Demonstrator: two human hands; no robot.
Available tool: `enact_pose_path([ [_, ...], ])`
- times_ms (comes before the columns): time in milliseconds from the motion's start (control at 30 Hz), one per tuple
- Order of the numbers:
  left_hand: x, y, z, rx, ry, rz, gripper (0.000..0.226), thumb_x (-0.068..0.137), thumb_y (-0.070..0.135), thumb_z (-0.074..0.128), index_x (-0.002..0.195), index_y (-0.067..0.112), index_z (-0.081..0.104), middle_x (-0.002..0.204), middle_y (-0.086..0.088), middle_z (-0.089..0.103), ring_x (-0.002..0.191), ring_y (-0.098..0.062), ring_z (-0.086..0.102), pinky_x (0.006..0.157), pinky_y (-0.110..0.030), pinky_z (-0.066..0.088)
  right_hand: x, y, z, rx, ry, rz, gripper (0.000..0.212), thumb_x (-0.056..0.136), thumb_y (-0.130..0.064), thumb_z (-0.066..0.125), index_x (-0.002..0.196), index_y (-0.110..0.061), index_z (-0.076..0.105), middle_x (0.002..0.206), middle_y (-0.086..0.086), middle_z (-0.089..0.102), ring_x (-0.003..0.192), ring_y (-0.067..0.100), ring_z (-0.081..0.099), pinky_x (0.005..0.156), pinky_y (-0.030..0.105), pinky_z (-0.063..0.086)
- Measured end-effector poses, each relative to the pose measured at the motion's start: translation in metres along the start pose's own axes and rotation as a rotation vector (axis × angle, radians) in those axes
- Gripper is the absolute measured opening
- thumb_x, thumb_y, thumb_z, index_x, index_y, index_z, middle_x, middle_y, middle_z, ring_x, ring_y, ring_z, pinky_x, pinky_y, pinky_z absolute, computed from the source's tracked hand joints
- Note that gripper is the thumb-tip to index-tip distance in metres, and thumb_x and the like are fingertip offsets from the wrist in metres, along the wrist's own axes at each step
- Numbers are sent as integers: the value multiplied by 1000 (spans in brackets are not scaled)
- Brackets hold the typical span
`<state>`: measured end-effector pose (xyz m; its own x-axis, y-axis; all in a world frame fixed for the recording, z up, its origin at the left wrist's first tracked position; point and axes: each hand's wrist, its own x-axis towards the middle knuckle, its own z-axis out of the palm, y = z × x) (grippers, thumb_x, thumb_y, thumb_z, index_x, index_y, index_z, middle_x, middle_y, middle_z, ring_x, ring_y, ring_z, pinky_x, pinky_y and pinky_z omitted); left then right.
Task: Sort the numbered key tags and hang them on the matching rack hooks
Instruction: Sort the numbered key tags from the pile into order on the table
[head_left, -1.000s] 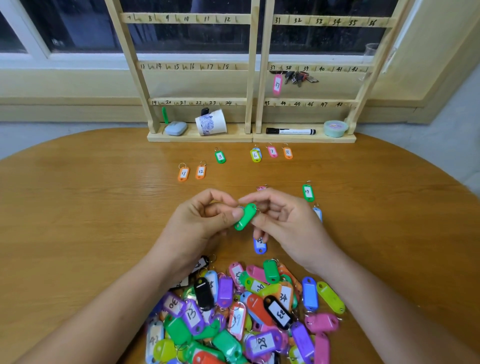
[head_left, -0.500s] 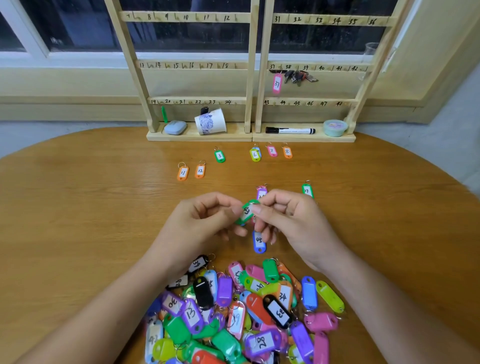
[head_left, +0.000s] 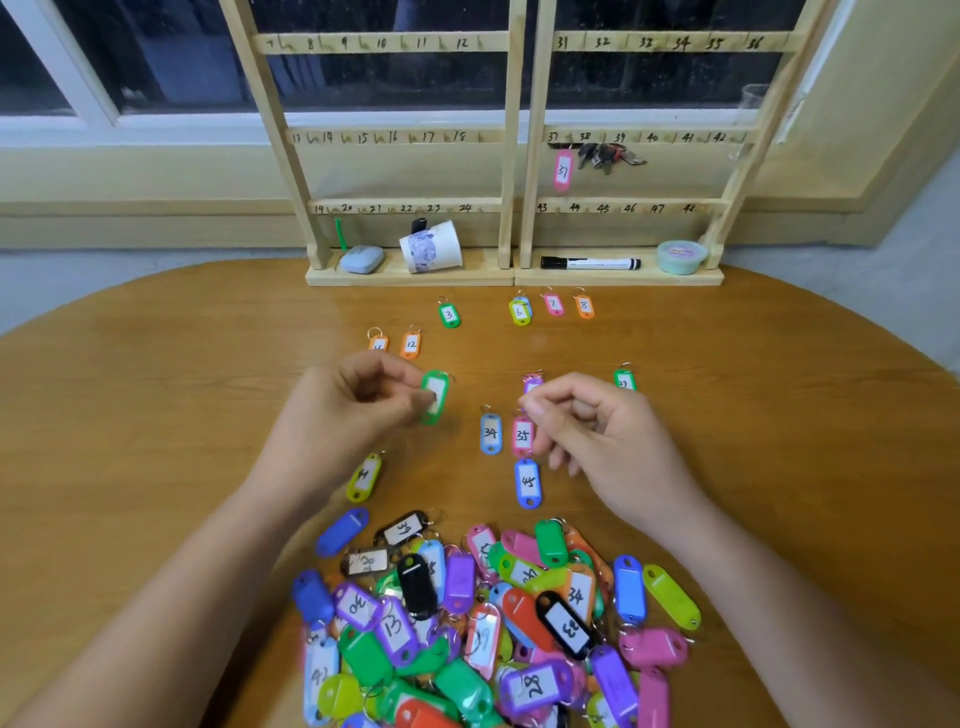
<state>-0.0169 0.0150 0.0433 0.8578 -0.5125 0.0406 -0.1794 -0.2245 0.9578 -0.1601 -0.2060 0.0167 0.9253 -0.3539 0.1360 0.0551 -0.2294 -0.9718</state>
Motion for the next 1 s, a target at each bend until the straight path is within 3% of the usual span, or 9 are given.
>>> enact_pose_path([
  [133,7,-6,-25,70,-1,-33,35,92,4,80,120,25,76,75,-9,76,62,-14,63,61,-22,53,0,4,-3,-34,-6,-2,8,103,-10,68,101,-13,76,70,4,72,59,10,60,55,17,46],
  [333,0,-14,-25,204,-61,-60,16,95,10,79,104,22,76,74,-8,78,64,-18,71,63,-28,54,-1,4,-1,-68,-46,-3,11,102,-9,69,99,-16,77,72,3,71,62,11,62,57,16,46],
  [467,-6,-17,-19,364,-144,-58,8,93,25,83,97,28,77,76,4,79,61,-8,65,64,-28,50,-2,3,-2,-76,-49,-1,11,102,-9,69,99,-16,77,73,4,71,63,10,62,57,16,47],
  [567,-8,-18,-14,436,-190,-34,9,91,29,85,94,30,77,79,13,79,59,4,61,64,-24,48,-4,3,0,-66,-56,4,12,102,-7,68,98,-15,77,72,3,70,63,7,62,57,14,47],
  [700,-7,-20,-12,516,-189,6,11,87,31,89,90,34,79,79,20,77,74,4,66,67,-10,45,-4,3,0,-64,-60,7,12,102,-6,68,98,-13,77,71,0,70,64,5,62,57,14,47],
  [1000,-4,-27,1,633,-187,68,18,82,44,90,92,37,77,82,20,74,85,3,65,67,-11,43,-5,4,1,-91,-68,4,12,102,-8,69,98,-16,77,73,5,70,65,5,63,59,15,47],
])
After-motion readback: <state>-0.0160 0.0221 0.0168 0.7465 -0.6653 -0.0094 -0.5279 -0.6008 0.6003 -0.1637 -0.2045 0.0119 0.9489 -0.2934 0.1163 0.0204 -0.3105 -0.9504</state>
